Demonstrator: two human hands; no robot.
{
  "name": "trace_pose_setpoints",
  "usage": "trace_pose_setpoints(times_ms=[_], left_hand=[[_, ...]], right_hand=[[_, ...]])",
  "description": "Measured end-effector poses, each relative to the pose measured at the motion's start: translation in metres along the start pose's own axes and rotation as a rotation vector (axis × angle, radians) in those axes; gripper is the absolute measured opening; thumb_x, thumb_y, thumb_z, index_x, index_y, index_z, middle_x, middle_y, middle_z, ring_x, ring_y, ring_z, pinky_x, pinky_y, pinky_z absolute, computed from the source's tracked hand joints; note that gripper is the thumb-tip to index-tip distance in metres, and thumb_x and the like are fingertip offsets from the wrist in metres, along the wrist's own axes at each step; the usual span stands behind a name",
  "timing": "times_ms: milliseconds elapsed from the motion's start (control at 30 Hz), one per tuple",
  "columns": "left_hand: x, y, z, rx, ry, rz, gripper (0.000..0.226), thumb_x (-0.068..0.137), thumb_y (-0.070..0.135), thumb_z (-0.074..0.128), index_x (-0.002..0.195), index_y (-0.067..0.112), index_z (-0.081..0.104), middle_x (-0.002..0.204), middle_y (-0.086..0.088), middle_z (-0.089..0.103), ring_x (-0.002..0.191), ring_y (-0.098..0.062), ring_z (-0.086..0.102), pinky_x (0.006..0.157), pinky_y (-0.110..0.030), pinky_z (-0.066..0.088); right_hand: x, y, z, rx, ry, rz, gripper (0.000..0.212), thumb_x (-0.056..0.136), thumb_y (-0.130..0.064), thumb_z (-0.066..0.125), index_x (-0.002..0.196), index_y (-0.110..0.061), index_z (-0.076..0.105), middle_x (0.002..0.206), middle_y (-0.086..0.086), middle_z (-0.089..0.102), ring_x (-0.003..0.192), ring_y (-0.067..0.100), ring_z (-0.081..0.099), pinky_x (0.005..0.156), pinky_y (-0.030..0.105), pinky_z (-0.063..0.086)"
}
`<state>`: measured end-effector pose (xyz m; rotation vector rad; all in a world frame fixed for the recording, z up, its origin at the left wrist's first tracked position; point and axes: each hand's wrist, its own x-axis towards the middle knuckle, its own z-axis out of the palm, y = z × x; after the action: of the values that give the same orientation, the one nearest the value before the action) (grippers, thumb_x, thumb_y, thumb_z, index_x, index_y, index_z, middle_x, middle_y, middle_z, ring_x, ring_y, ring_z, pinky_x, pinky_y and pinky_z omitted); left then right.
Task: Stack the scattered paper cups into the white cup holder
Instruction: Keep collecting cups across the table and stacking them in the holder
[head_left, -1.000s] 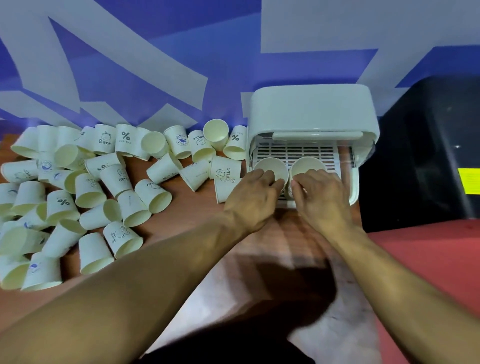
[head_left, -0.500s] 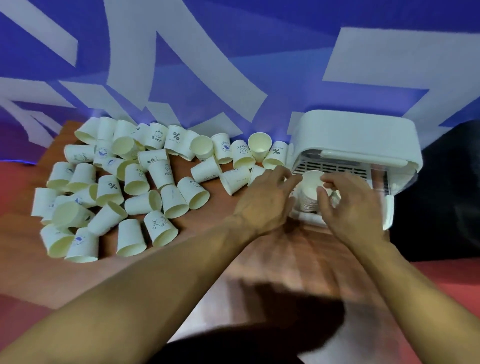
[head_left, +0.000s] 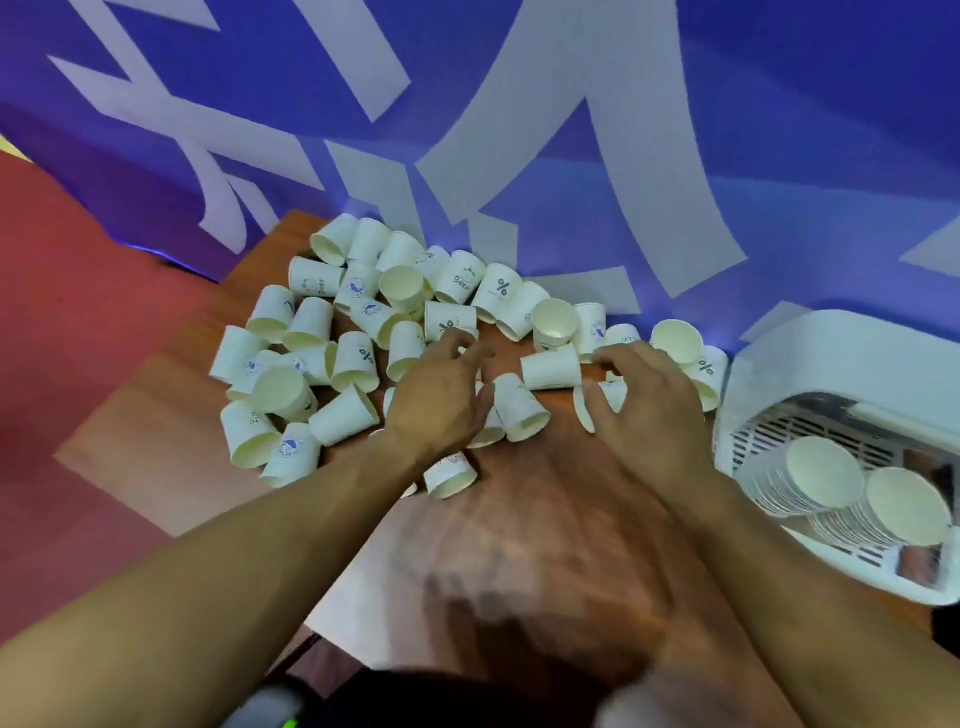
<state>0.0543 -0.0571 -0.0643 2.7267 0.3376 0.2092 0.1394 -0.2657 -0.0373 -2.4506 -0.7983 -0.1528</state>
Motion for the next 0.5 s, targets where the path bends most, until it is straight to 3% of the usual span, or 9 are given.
trace_pose_setpoints(times_ms=[167, 333, 400, 500], left_hand=[[0.020, -0.068, -0.016, 0.028, 0.014, -0.145, 0.038, 0.088, 0.030, 0.060, 0.125, 0.021, 0.060, 0.129, -0.004, 0.051, 0.108, -0.025, 0.056, 0.077, -0.036, 0.051], [0.059, -0.121, -0.014, 0.026, -0.016, -0.182, 0.035, 0.088, 0.031, 0.059, 0.122, 0.022, 0.059, 0.129, -0.005, 0.051, 0.109, -0.028, 0.056, 0.079, -0.042, 0.053], [0.077, -0.137, -0.008, 0.029, -0.035, -0.186, 0.034, 0.090, 0.030, 0.058, 0.122, 0.020, 0.059, 0.130, -0.005, 0.051, 0.106, -0.029, 0.058, 0.077, -0.040, 0.053], [0.104, -0.160, 0.003, 0.058, -0.061, -0.212, 0.036, 0.090, 0.025, 0.056, 0.126, 0.019, 0.056, 0.133, -0.004, 0.049, 0.103, -0.029, 0.060, 0.073, -0.036, 0.051]], right_hand=[[0.041, -0.033, 0.052, -0.023, -0.093, -0.044, 0.023, 0.085, -0.024, 0.066, 0.107, -0.016, 0.066, 0.103, 0.004, 0.065, 0.094, 0.023, 0.059, 0.076, 0.032, 0.047], [0.082, -0.051, 0.107, -0.088, -0.196, -0.088, 0.016, 0.084, -0.018, 0.063, 0.096, -0.008, 0.065, 0.094, 0.009, 0.064, 0.089, 0.029, 0.059, 0.072, 0.039, 0.052], [0.098, -0.054, 0.129, -0.115, -0.295, -0.105, 0.024, 0.086, -0.024, 0.056, 0.104, -0.011, 0.063, 0.101, 0.007, 0.062, 0.093, 0.028, 0.056, 0.076, 0.039, 0.049], [0.123, -0.063, 0.161, -0.175, -0.377, -0.193, 0.032, 0.083, -0.015, 0.061, 0.114, -0.010, 0.062, 0.109, 0.009, 0.060, 0.097, 0.030, 0.054, 0.072, 0.039, 0.049]])
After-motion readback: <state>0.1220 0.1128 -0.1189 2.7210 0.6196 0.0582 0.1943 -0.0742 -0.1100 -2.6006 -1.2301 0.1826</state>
